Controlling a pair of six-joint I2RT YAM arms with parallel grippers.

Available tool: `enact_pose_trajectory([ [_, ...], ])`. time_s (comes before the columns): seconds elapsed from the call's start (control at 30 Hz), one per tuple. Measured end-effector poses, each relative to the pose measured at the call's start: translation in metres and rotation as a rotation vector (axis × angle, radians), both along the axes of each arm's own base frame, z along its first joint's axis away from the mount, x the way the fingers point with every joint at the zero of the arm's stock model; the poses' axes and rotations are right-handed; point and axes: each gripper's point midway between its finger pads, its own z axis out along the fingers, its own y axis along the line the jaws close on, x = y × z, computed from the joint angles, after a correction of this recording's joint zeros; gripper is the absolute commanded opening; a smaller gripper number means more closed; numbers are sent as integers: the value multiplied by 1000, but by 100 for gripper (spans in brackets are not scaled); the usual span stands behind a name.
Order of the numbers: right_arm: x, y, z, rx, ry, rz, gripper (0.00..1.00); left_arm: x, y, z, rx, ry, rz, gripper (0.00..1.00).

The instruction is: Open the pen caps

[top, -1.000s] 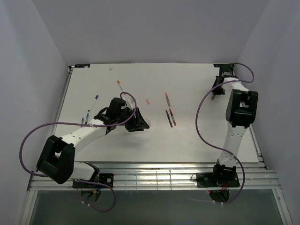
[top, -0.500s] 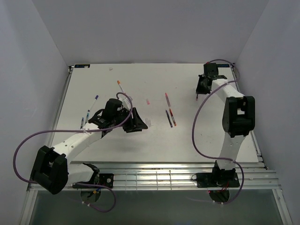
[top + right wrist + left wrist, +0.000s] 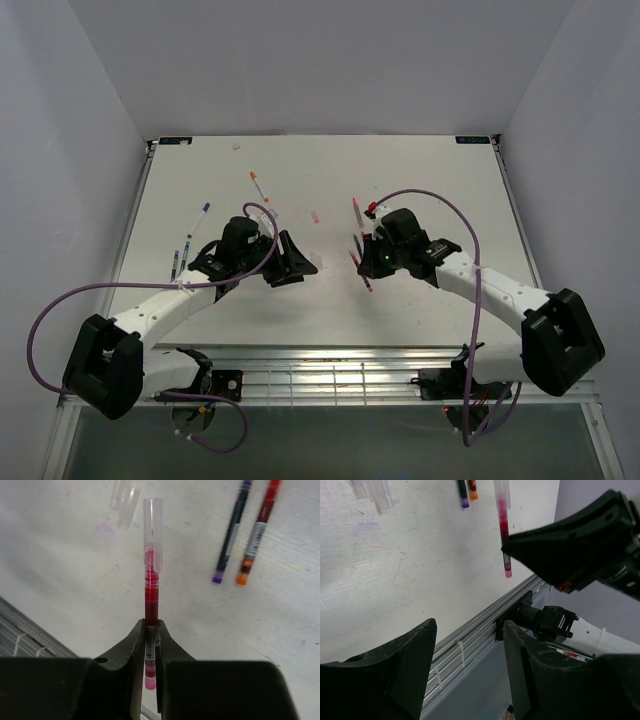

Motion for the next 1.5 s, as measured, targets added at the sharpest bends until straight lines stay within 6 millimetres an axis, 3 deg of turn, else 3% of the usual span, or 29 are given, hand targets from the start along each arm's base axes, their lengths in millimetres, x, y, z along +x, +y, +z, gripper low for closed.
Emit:
enact_pose_trajectory([
  [0.13, -31, 17, 13, 70, -17, 76, 8, -1, -6, -3, -30, 17, 11, 66],
  [0.33, -55, 45, 21, 134, -14, 153, 8, -7, -23, -14, -50, 67, -10, 66],
  [0.5, -69, 63, 20, 157, 0, 198, 8, -4, -27, -21, -45, 94, -4, 66],
  [0.73, -79, 71, 20, 169, 13, 218, 8, 7, -33, -14, -60, 67, -3, 63],
  [1.2, -85, 78, 26, 196, 16, 227, 8, 11, -36, -14, -71, 62, 3, 30],
  [1.3, -86, 78, 27, 203, 11, 228, 18, 11, -37, -12, -78, 59, 3, 21],
  [1.33, -86, 78, 26, 204, 9, 228, 29, 11, -37, -12, -79, 57, 2, 17],
  [1.4, -86, 78, 26, 205, 6, 228, 41, 11, -38, -11, -80, 54, 0, 13],
  [1.5, -85, 79, 27, 203, -5, 235, 41, 11, -38, -11, -81, 54, 0, 8],
])
